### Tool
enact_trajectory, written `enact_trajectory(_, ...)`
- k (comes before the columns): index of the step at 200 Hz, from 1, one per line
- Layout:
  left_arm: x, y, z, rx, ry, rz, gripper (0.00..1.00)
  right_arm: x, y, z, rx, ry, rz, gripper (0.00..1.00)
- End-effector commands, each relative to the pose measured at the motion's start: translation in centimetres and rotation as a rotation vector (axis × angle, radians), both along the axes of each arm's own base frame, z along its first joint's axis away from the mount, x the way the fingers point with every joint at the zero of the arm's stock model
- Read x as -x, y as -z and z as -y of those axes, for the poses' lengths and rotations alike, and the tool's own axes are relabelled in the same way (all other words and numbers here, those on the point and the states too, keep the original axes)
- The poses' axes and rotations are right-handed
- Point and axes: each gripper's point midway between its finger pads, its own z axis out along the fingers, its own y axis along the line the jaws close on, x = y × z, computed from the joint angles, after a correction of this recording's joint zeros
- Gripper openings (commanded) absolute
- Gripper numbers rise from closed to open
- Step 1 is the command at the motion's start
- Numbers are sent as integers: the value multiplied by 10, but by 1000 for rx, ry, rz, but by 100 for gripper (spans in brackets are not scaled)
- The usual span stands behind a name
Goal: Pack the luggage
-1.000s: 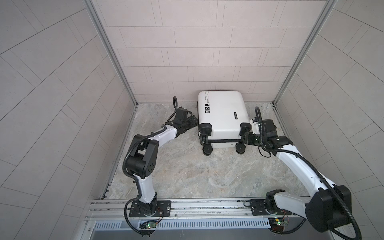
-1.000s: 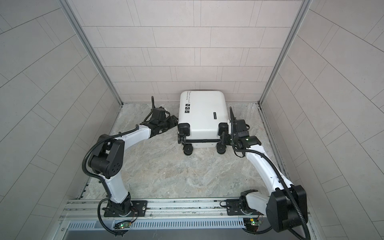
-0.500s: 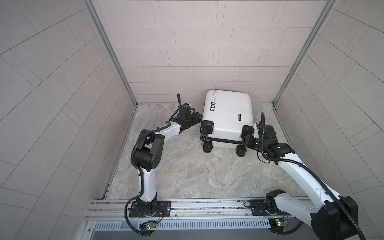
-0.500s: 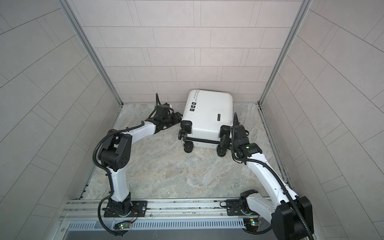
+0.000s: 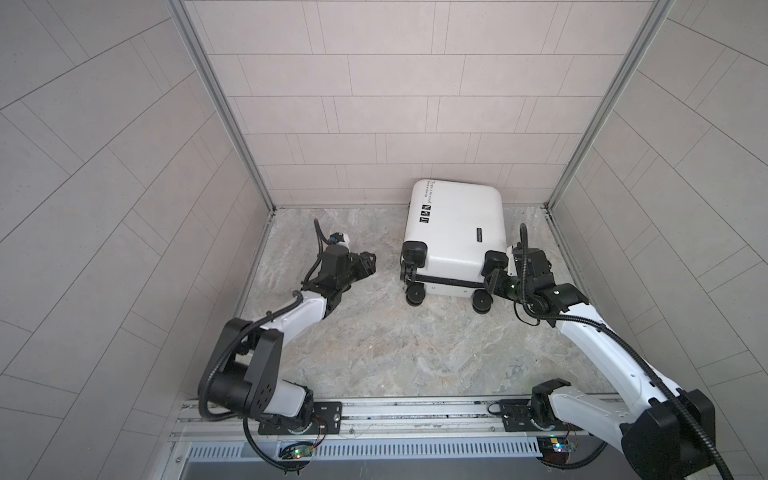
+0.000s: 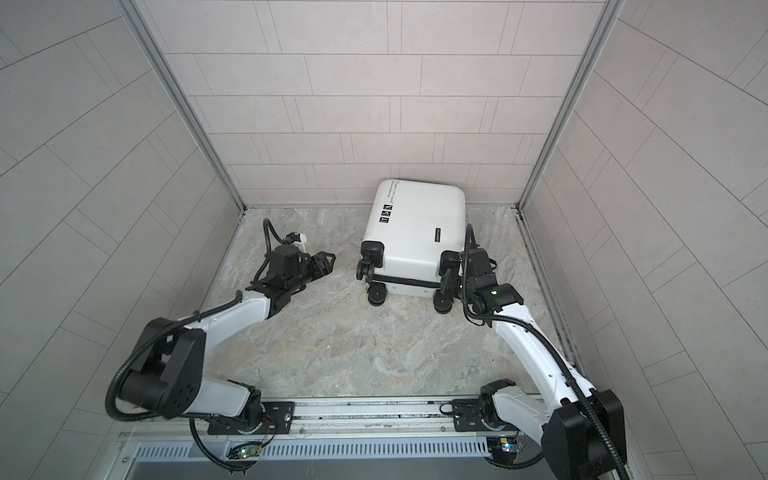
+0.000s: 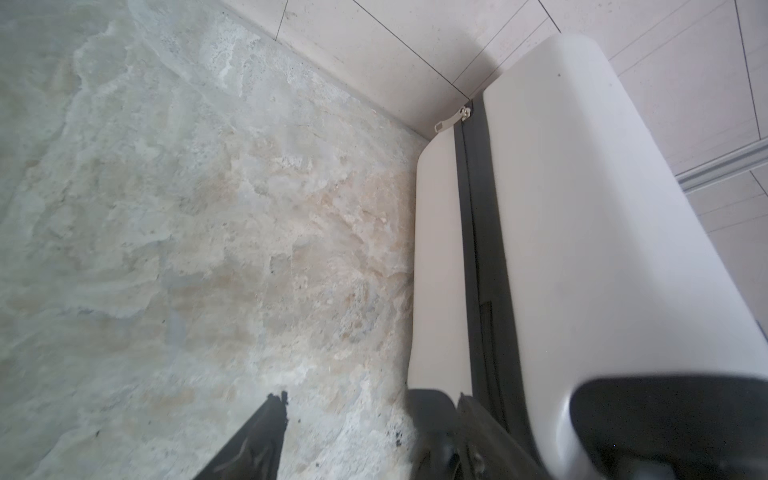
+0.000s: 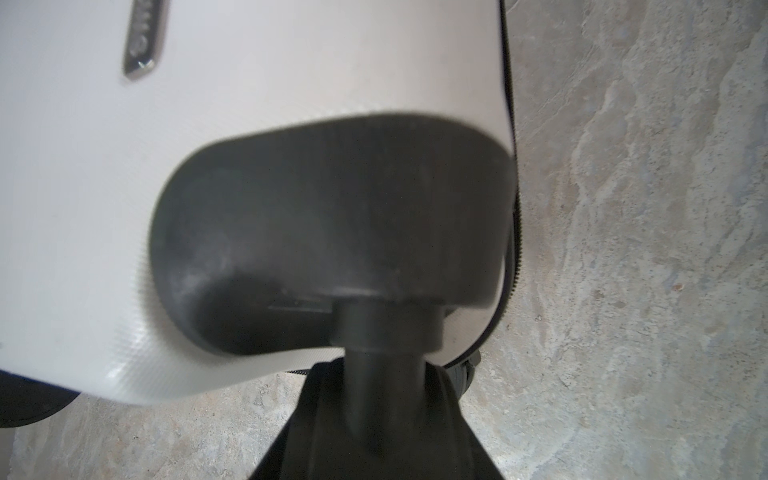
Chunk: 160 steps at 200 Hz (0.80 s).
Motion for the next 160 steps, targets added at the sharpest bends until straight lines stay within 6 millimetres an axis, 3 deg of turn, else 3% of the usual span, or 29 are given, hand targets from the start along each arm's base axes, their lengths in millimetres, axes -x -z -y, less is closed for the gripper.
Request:
enact_trajectory(1,24,-4,14,-14,41,179,70,15,10,-1,43,-49,-74,2)
enact_trajectory(23,50,-4,42,-87,158,316,70,15,9,-1,46,-53,-76,2)
enact_trajectory(46,60,-6,65,-125,250,421,70,15,9,-1,46,-54,-76,2)
enact_trajectory(72,59,-10,84,-81,305,531,70,17,8,-1,45,-51,-74,2)
enact_trajectory(101,51,5,102,-159,349,547,58,18,7,1,50,-43,-77,1)
enact_trajectory(160,43,3,116,-231,381,602,50,18,3,1,47,-46,-73,2)
